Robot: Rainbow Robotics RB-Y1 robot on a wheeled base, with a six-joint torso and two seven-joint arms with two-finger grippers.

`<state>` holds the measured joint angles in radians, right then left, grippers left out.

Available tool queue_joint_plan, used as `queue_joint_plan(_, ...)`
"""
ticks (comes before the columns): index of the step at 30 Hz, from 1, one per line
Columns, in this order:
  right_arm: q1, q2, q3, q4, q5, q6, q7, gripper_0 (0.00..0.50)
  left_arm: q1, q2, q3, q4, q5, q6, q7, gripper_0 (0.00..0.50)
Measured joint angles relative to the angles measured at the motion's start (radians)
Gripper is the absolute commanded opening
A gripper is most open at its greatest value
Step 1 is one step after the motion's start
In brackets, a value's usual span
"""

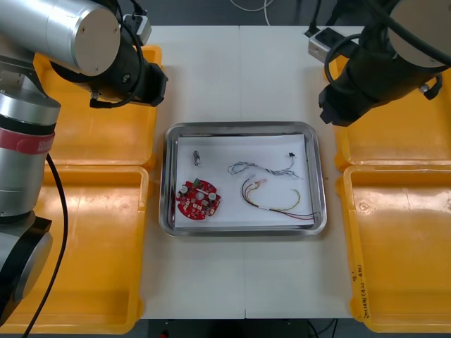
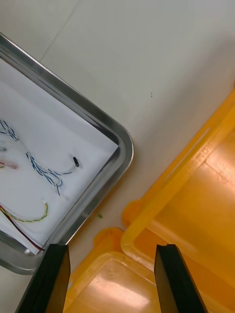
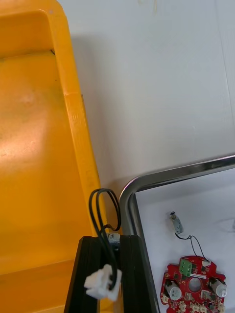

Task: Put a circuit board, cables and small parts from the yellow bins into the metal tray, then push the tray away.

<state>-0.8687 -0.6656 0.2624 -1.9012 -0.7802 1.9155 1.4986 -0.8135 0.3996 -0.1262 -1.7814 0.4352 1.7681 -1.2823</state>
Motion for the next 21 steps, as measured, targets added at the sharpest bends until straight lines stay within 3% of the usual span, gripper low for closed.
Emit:
queue_joint_plan(12, 0.179, -0.14, -0.2, -0.108, -0.107, 0.0, -0.155, 0.5, 0.0, -0.016, -0.044, -0.004, -0.016, -0.003, 0.022, 0.0)
queue_joint_plan(21, 0.319, -0.196, -0.347, -0.123, -0.128, 0.0, -0.159, 0.5, 0.0, -0.059, -0.167, -0.005, -0.06, -0.036, 0.289, 0.0)
